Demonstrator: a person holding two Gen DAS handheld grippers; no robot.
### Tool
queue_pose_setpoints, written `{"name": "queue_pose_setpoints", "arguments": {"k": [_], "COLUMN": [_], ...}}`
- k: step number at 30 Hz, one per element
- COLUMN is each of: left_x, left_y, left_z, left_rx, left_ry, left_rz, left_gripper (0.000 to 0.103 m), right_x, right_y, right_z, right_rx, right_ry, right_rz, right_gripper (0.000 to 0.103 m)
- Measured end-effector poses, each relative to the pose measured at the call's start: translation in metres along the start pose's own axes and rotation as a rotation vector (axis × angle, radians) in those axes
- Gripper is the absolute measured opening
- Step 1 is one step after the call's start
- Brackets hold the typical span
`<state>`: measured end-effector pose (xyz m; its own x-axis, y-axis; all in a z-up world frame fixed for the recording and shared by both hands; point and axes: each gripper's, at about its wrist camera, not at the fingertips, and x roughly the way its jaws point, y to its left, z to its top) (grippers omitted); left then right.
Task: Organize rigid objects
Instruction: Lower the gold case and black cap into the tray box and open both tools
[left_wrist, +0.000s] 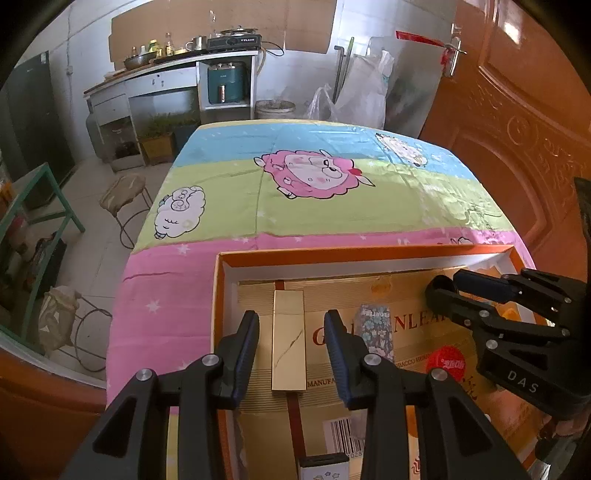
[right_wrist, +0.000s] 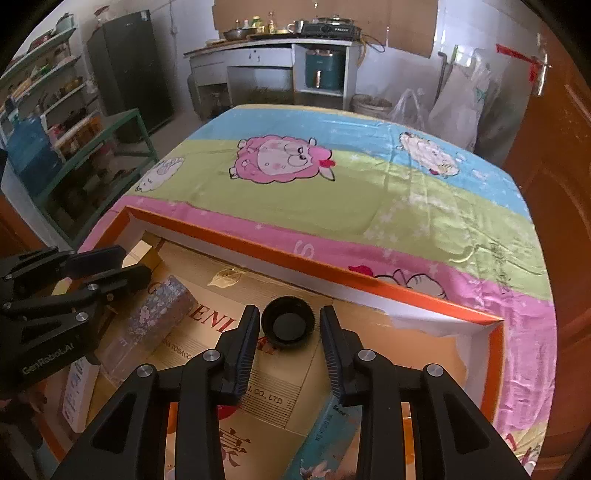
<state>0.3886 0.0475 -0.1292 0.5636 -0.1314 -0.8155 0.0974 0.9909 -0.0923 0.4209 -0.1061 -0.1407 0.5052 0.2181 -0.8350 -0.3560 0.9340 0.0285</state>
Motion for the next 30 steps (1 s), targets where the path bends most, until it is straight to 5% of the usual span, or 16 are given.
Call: {"name": "queue_pose_setpoints", "arguments": {"k": [20,30], "left_x": [-0.05,-0.1], "left_y": [-0.018,-0.032], "left_z": [-0.015,-0.048], "left_rx": [-0.024,-0.049], "left_ry": [-0.105,-0.263], "left_rz": [-0.046,0.037], "left_gripper": [0.036,0.036], "right_x": [-0.051,-0.102], "right_y": [0.004,0.023], "right_z": [-0.019,-0.048], "right_rx": [0.081,0.091], "right_ry": [-0.089,-0.2], "right_rz": [-0.023,-0.066], "right_gripper": [0.035,0.035]}}
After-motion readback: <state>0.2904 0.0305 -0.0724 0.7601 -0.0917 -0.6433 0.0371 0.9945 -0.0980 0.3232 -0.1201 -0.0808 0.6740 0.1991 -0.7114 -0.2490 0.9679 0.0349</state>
